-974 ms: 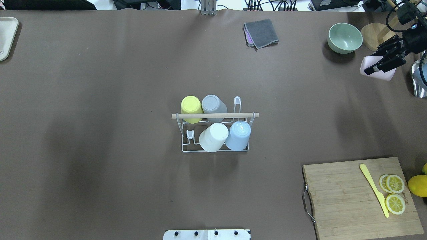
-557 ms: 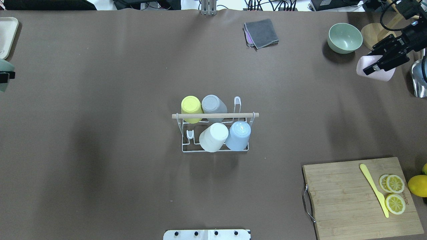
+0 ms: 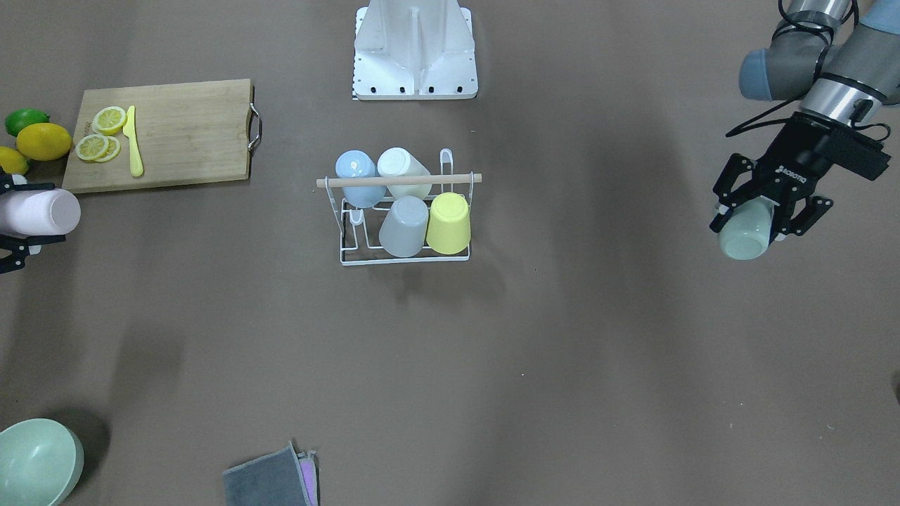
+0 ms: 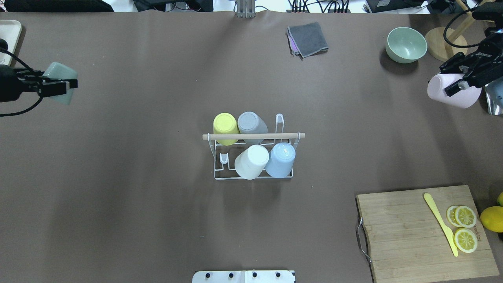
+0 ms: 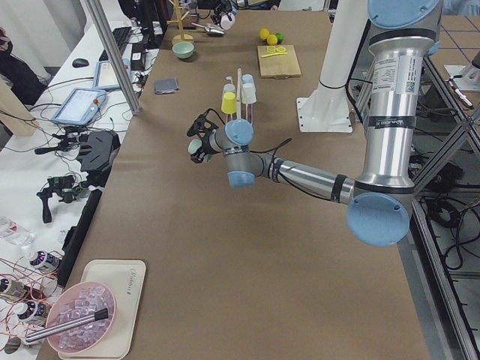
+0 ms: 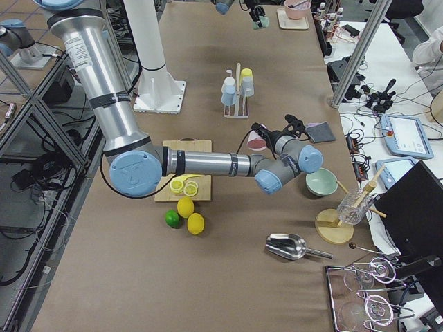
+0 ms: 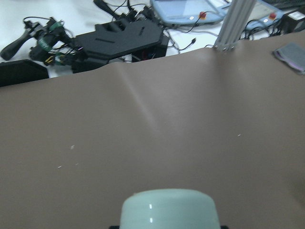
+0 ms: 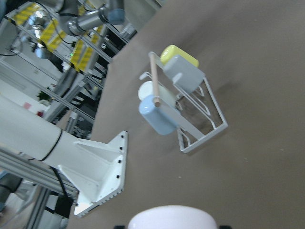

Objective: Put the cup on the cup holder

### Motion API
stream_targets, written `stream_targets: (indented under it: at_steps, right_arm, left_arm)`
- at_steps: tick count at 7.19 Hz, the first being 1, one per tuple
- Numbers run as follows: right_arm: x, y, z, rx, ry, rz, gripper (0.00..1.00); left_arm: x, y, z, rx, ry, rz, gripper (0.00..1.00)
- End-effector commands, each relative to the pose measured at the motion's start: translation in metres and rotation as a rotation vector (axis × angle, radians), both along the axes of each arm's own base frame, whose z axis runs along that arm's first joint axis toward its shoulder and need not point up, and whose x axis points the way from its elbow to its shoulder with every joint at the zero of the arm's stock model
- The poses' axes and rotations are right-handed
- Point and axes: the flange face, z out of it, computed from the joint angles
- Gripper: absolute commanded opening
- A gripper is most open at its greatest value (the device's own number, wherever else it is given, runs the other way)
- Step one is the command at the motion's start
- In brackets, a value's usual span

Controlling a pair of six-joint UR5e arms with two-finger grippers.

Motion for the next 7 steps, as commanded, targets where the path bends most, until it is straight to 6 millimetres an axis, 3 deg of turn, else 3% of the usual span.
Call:
stream_targets:
  at_steps: [1, 2, 4, 5, 7]
  right_arm:
    - [-0.011, 0.015, 0.000, -0.011, -0.244, -0.146, 0.03]
    - [-0.010, 0.014, -0.012, -0.003, -0.306, -0.180, 0.04]
    - [-0.037, 0.003, -0.048, 0.040, -0.436, -0.245, 0.03]
    - [-0.059, 0.000, -0.071, 0.055, -0.539, -0.291, 0.03]
    - [-0.092, 0.003, -0.091, 0.091, -0.666, -0.344, 0.03]
  left_arm:
    - [0.022, -0.004, -0.074, -0.007, 0.231, 0.012, 0.00]
    - [0.026, -0.003, -0.092, 0.052, 0.271, 0.000, 0.00]
    - [0.070, 0.032, -0.103, 0.157, 0.382, 0.011, 0.00]
    - [0.091, 0.052, -0.103, 0.271, 0.365, 0.017, 0.00]
    - [0.123, 0.082, -0.107, 0.408, 0.376, -0.037, 0.00]
